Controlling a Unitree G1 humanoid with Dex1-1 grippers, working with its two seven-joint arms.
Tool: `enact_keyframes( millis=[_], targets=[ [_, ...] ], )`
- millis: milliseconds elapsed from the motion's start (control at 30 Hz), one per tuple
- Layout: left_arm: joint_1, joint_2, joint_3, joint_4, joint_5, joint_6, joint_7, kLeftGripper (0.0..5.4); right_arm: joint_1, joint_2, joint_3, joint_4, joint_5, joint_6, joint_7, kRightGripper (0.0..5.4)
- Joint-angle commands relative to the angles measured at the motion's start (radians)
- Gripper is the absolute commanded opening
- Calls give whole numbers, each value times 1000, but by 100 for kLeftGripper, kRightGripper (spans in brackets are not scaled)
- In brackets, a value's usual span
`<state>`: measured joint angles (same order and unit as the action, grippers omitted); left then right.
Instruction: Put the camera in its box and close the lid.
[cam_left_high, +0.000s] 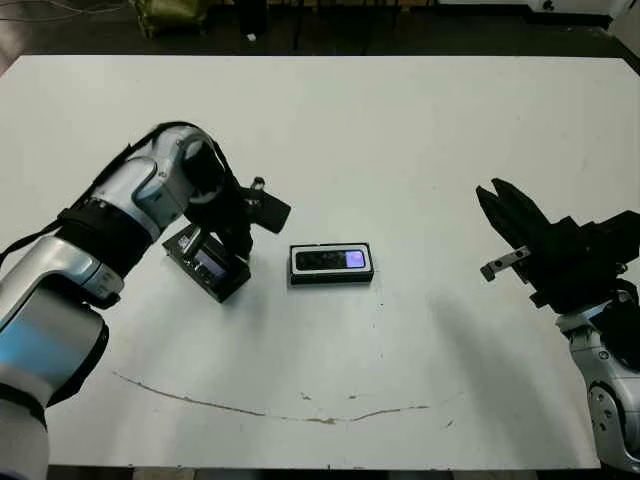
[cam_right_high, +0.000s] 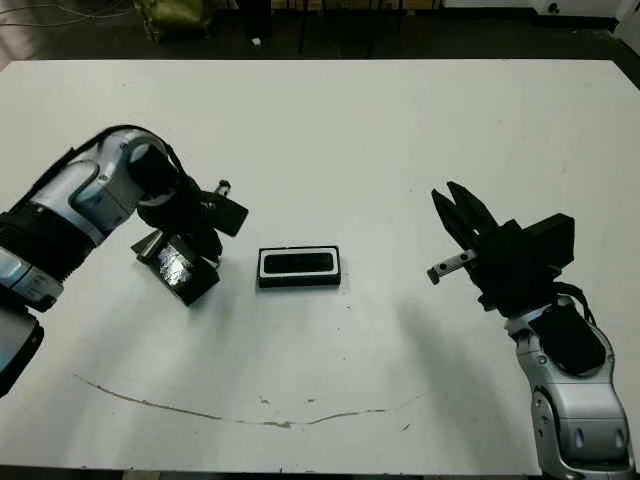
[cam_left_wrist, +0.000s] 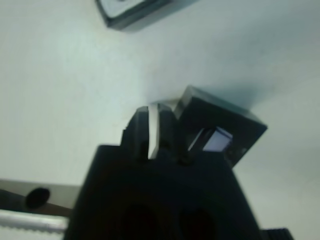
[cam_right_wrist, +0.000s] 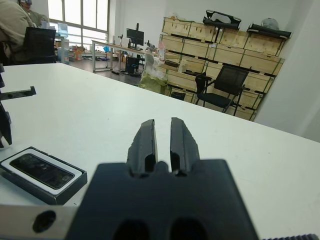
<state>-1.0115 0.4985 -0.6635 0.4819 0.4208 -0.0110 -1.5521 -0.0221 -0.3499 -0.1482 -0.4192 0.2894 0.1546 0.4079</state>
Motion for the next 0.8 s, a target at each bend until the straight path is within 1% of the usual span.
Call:
enact_keyframes(
  millis=[33, 133, 400, 567, 667, 800],
  targets=[
    [43, 23, -14, -45, 5, -3, -26, 0, 19, -3, 0, 8, 14, 16, 6, 2],
    [59, 34, -16, -87, -2, -29, -35, 0, 18, -7, 1, 7, 21, 27, 5, 2],
    [91, 80, -36, -192, 25, -43, -55, 0, 24, -4, 4, -5, 12, 37, -7, 2],
    [98, 117, -76, -236, 26, -15, -62, 0, 25, -4, 3, -16, 16, 62, -14, 2],
    [106, 137, -85, -247, 43, -36, -62, 0, 26, -3, 1, -8, 15, 56, -9, 2],
    [138, 175, -77, -263, 33, -86, -59, 0, 30, -5, -1, -16, 18, 57, -7, 2]
  ],
)
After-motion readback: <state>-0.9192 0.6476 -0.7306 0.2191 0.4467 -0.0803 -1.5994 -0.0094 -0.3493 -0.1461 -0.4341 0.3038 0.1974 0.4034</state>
